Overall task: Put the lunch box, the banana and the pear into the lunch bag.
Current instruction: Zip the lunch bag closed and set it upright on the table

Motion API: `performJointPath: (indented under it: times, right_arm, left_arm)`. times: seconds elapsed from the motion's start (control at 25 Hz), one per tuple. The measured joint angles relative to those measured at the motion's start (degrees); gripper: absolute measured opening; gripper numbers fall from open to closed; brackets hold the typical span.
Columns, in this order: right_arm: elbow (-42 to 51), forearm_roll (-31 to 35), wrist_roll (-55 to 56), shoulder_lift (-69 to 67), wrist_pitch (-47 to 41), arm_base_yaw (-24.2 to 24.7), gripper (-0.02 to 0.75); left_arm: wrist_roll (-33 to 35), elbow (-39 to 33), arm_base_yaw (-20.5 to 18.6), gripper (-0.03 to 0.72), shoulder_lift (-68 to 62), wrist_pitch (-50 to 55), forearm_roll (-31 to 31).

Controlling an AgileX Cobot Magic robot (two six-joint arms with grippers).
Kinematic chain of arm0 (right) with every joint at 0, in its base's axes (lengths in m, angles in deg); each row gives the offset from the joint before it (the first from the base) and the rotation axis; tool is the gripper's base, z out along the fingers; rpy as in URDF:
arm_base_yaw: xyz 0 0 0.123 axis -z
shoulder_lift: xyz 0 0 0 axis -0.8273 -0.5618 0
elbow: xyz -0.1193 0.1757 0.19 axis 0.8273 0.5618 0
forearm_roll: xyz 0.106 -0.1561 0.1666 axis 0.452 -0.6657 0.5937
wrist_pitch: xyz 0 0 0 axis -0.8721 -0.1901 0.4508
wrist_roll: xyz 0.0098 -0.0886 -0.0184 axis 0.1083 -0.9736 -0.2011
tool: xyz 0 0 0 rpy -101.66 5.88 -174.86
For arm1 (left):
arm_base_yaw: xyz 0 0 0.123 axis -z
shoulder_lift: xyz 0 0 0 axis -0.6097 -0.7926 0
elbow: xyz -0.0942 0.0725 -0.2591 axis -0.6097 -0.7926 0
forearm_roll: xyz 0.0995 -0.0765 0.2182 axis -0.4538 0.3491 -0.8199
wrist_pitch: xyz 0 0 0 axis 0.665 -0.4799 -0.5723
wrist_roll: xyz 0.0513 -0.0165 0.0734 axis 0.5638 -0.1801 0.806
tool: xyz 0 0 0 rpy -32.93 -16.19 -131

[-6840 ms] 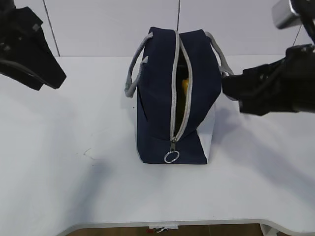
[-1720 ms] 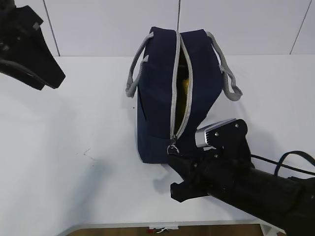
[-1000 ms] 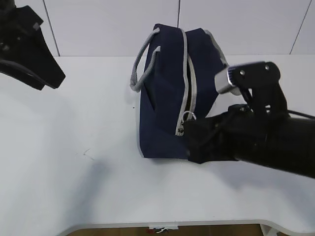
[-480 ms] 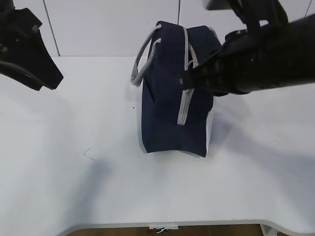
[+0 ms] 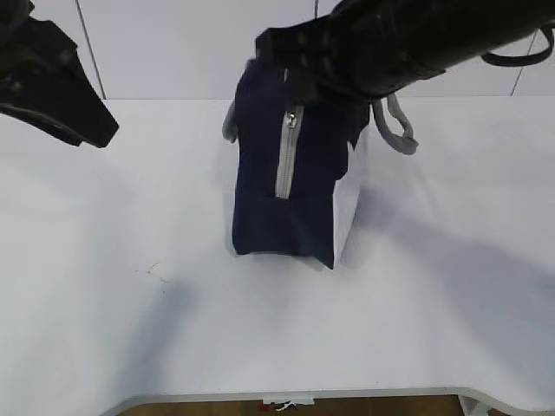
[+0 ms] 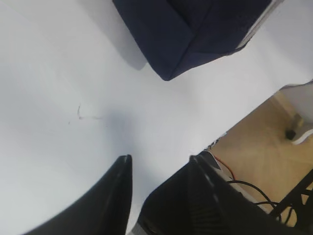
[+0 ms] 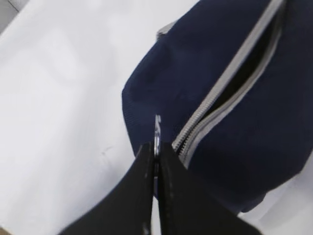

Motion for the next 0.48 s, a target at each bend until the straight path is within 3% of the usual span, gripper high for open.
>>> performJointPath:
  times: [0.2,0.48]
  right_arm:
    - [-7.3,6.8,-3.5,-4.2,-5.3,0.0,0.013]
    - [-13.7,8.2,-4.5,-7.1,-11.9,0.0,0.013]
  left_arm:
    - [4.2,-2.6,0.1,0.289,0.0,-4.8,0.5]
    - [12.1,-4.1,0.1,0.289,-2.8,-12.0,6.7]
